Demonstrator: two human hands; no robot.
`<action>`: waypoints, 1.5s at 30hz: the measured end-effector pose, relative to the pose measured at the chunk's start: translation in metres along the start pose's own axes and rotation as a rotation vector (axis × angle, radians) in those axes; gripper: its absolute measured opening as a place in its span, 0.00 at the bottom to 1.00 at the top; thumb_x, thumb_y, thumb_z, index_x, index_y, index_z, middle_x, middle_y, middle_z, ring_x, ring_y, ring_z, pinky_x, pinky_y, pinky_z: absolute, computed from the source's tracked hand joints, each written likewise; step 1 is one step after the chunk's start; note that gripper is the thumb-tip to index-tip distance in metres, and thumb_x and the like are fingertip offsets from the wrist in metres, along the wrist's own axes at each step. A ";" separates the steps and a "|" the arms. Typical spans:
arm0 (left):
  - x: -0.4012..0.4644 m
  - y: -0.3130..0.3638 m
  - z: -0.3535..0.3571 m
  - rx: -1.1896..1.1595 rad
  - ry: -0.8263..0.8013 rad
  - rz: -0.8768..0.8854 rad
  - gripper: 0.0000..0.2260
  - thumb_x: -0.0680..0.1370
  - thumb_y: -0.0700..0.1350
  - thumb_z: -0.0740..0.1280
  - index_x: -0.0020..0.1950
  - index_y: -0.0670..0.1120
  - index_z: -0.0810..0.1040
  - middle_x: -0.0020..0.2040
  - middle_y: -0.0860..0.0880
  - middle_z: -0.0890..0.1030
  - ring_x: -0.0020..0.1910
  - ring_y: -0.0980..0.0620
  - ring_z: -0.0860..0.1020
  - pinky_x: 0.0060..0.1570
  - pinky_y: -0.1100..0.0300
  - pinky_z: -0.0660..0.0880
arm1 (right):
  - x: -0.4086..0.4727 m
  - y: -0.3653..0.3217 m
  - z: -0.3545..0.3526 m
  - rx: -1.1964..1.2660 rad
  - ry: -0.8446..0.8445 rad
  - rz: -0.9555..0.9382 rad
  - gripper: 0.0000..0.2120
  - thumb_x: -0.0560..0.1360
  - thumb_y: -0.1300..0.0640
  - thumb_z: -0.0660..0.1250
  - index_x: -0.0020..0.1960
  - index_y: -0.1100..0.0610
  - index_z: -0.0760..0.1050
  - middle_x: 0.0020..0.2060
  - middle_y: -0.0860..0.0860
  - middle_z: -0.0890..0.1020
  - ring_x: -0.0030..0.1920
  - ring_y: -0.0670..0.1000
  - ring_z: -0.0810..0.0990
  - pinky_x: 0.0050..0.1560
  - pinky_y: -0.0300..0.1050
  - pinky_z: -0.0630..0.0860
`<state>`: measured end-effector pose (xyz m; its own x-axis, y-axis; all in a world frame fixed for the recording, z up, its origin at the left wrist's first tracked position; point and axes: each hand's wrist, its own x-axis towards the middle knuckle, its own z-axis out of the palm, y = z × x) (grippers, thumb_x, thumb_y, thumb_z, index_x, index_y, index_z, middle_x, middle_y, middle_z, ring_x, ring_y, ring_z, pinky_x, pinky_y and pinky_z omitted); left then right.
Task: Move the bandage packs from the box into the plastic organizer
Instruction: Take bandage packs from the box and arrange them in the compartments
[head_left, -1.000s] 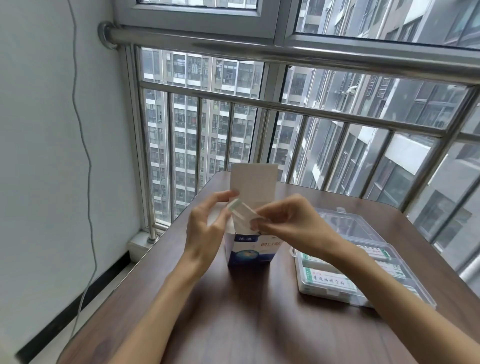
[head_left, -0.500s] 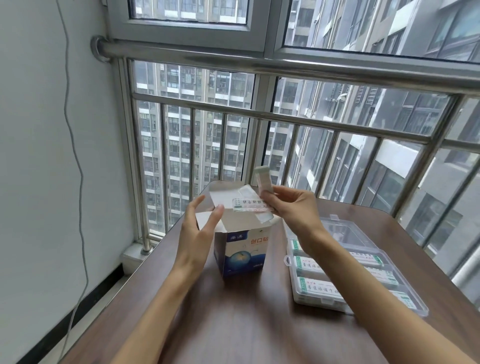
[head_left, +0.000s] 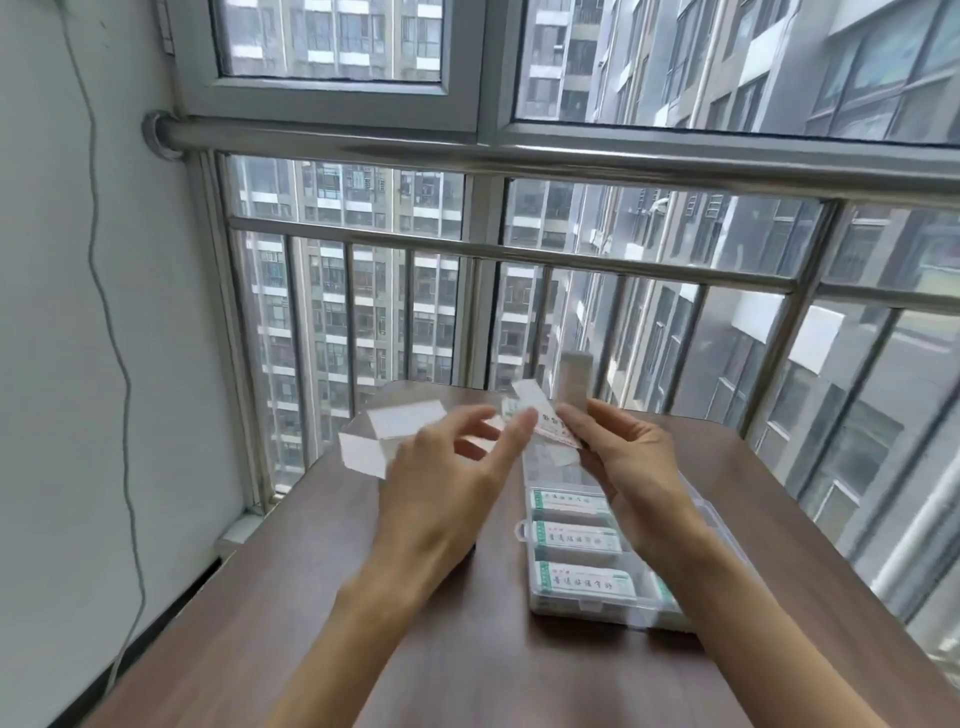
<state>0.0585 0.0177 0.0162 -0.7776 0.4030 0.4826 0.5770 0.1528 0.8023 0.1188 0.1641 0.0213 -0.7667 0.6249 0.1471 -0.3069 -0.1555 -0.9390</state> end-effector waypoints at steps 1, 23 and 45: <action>-0.001 0.006 0.007 -0.135 -0.137 -0.082 0.21 0.70 0.71 0.61 0.47 0.58 0.81 0.43 0.62 0.83 0.44 0.67 0.79 0.44 0.62 0.78 | -0.002 0.000 -0.007 -0.035 0.021 -0.013 0.08 0.70 0.61 0.72 0.49 0.60 0.82 0.43 0.53 0.86 0.44 0.48 0.83 0.43 0.36 0.78; -0.013 -0.008 0.089 -0.871 -0.441 -0.585 0.11 0.80 0.40 0.59 0.52 0.37 0.80 0.49 0.39 0.84 0.49 0.47 0.83 0.48 0.59 0.81 | -0.030 0.036 -0.088 -1.233 0.027 -0.811 0.16 0.71 0.52 0.60 0.53 0.46 0.82 0.56 0.44 0.79 0.59 0.46 0.73 0.59 0.39 0.69; -0.022 0.004 0.090 -1.004 -0.401 -0.506 0.15 0.82 0.44 0.55 0.61 0.41 0.77 0.54 0.43 0.83 0.52 0.51 0.82 0.53 0.62 0.78 | -0.041 0.037 -0.075 -1.282 0.076 -0.901 0.15 0.75 0.52 0.60 0.59 0.50 0.79 0.51 0.43 0.76 0.52 0.47 0.71 0.53 0.39 0.63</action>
<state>0.1007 0.0907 -0.0225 -0.6242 0.7806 0.0314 -0.3641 -0.3263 0.8723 0.1810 0.1896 -0.0431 -0.5613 0.1918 0.8051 0.0651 0.9800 -0.1880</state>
